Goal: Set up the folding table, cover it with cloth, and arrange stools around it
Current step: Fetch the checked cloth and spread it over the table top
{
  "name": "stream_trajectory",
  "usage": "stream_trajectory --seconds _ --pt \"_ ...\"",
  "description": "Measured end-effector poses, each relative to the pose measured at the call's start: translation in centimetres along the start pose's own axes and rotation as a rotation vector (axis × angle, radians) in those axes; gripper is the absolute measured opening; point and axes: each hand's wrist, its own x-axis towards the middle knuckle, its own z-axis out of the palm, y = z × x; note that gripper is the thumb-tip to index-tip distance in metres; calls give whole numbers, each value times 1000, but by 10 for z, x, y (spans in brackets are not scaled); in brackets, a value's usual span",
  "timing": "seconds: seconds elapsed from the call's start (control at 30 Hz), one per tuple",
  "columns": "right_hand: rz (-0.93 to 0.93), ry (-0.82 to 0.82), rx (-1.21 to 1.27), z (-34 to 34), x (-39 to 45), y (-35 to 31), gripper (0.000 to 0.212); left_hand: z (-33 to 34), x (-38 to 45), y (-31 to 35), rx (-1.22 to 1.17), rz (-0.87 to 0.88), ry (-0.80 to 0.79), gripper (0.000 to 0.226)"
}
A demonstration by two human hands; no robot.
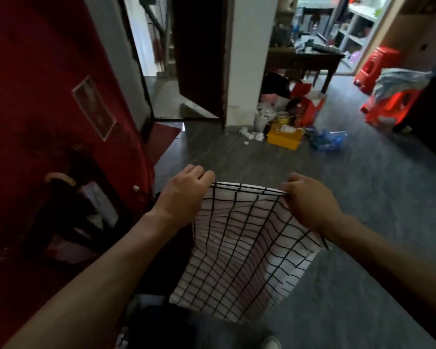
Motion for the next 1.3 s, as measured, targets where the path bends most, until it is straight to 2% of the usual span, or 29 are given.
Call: stream_trajectory --seconds 0.3,0.47,0.63,0.73,0.93,1.13,1.3 --pt "231 20 93 -6 -62 137 15 38 116 107 30 247 -79 35" --pt "384 -60 111 -15 -108 234 19 75 187 195 58 389 -149 39" --pt "633 -59 82 -27 -184 306 18 114 251 302 -21 553 -195 37" --pt "801 -20 69 -38 -232 337 19 133 285 367 -86 719 -208 35" --pt "1129 155 49 -47 -310 365 19 170 336 479 -270 1011 -200 26" --pt "1433 190 8 -49 -352 355 20 215 373 578 -475 1311 -234 33" --pt "1654 229 -56 -57 -377 326 16 201 365 652 -627 1488 -178 28"
